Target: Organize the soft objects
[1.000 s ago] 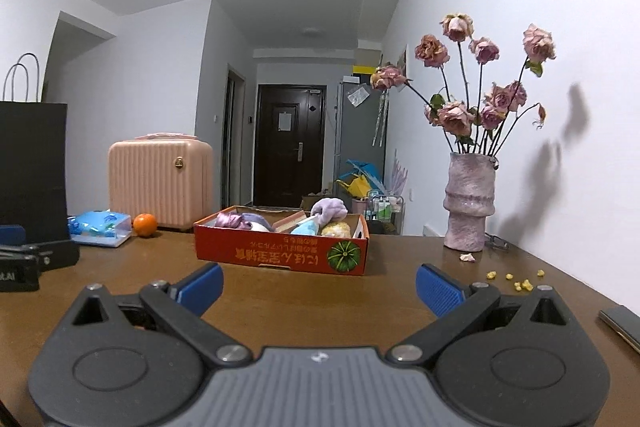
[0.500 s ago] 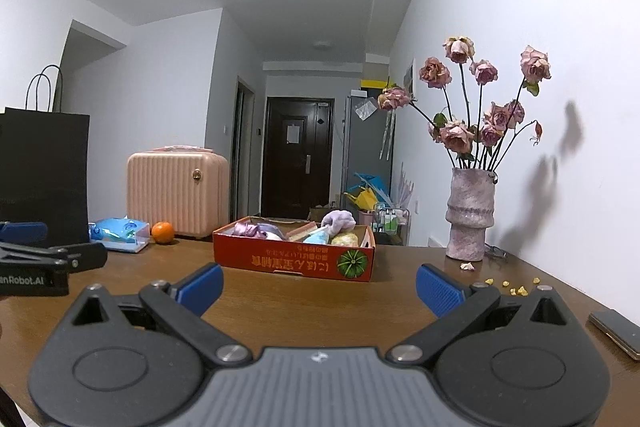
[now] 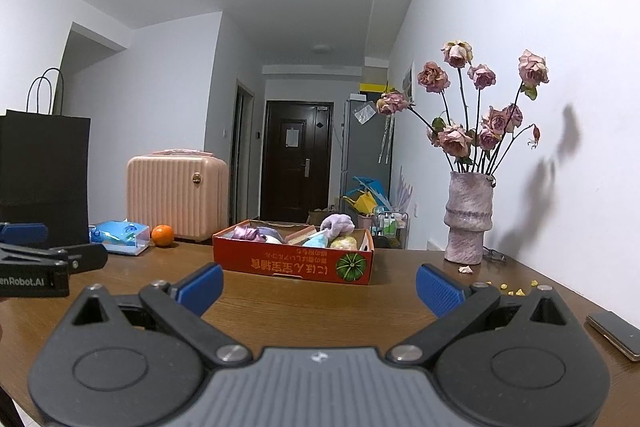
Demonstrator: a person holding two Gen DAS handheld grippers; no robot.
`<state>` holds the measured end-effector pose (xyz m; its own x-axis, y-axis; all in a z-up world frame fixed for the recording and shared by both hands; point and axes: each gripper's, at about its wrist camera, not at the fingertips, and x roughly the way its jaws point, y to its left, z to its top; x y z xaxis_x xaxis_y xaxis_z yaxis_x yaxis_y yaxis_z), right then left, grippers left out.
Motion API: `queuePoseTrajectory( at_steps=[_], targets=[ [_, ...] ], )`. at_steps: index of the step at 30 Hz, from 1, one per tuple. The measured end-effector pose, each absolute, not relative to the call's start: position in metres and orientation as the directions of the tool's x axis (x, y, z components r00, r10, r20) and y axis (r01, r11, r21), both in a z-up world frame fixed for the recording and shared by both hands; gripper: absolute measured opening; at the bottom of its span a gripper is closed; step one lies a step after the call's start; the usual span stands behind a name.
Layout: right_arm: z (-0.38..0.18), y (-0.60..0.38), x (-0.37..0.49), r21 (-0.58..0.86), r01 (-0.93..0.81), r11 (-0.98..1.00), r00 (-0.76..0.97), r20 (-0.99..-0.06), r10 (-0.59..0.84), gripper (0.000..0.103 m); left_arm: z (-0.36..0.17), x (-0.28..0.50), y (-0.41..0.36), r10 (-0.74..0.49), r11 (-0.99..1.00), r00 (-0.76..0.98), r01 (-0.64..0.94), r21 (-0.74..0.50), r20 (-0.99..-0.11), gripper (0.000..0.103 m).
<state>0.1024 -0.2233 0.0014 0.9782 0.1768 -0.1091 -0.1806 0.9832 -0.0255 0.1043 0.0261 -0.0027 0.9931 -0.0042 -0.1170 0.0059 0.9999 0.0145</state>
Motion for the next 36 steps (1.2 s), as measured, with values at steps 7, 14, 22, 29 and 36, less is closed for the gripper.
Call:
queuePoseTrajectory(
  at_steps=[7, 14, 22, 29, 36],
  targets=[
    [0.0014, -0.2233, 0.1022, -0.026, -0.179, 0.983, 0.978, -0.109, 0.176, 0.103, -0.0019, 0.1040, 0.0273, -0.002, 1.000, 0.993, 0.004, 0.014, -0.117, 0.103],
    [0.0012, -0.2232, 0.1020, -0.026, -0.180, 0.983, 0.978, -0.109, 0.176, 0.103, -0.0021, 0.1033, 0.0272, -0.002, 1.000, 0.993, 0.004, 0.014, -0.117, 0.103],
    [0.0010, -0.2232, 0.1021, -0.026, -0.180, 0.983, 0.978, -0.109, 0.176, 0.103, -0.0022, 0.1034, 0.0269, -0.001, 1.000, 0.993, 0.003, 0.015, -0.117, 0.103],
    [0.0010, -0.2234, 0.1019, -0.026, -0.179, 0.983, 0.978, -0.110, 0.176, 0.103, -0.0027, 0.1032, 0.0268, -0.003, 1.000, 0.993, 0.004, 0.015, -0.116, 0.103],
    [0.0005, -0.2237, 0.1017, -0.026, -0.180, 0.983, 0.978, -0.110, 0.176, 0.103, -0.0051, 0.1029, 0.0269, -0.008, 1.000, 0.993, 0.010, 0.018, -0.117, 0.103]
  ],
)
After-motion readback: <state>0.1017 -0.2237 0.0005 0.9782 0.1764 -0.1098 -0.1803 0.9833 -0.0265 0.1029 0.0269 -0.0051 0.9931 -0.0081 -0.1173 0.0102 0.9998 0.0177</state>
